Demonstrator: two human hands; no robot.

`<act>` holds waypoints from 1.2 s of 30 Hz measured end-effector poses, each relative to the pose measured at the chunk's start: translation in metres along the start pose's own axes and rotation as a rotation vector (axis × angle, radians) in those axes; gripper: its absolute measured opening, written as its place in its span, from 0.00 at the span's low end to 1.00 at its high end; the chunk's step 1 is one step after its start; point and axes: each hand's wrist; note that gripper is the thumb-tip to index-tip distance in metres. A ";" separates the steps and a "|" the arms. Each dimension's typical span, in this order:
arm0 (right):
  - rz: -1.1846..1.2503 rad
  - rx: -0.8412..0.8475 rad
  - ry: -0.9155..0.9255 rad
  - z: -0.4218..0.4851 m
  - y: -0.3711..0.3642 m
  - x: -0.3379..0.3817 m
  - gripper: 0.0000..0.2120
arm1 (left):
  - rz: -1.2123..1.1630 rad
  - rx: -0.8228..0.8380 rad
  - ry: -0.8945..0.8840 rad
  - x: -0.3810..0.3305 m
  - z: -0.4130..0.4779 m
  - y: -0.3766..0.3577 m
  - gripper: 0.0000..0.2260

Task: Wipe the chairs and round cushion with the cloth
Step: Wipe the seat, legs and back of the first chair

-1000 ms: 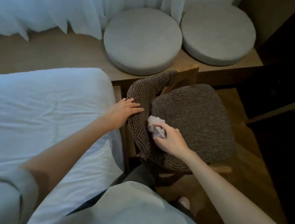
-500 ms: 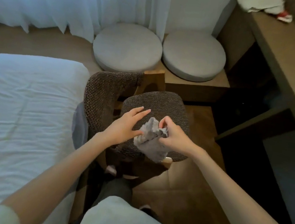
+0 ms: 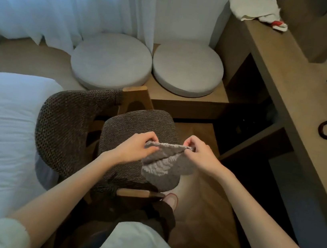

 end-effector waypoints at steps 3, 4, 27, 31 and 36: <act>-0.052 -0.007 -0.028 0.025 0.036 -0.015 0.07 | -0.020 -0.018 0.011 -0.009 0.039 -0.003 0.04; -0.087 0.000 -0.039 0.034 0.048 -0.019 0.07 | -0.034 -0.023 0.016 -0.013 0.053 -0.003 0.05; -0.383 0.746 0.459 0.290 0.110 0.019 0.09 | -0.396 -0.722 0.915 -0.015 0.115 -0.023 0.06; -0.475 1.011 0.564 0.306 0.103 0.038 0.12 | -0.443 -0.930 1.116 -0.049 0.111 -0.049 0.05; -0.495 1.177 0.643 0.307 0.083 0.055 0.07 | -0.438 -1.116 1.317 -0.079 0.108 -0.083 0.04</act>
Point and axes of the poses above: each hand's wrist, its own z-axis towards the middle knuckle, its own y-axis out of the back of the hand, x = y × z, and after that the axes turned 15 degrees about z, right-handed
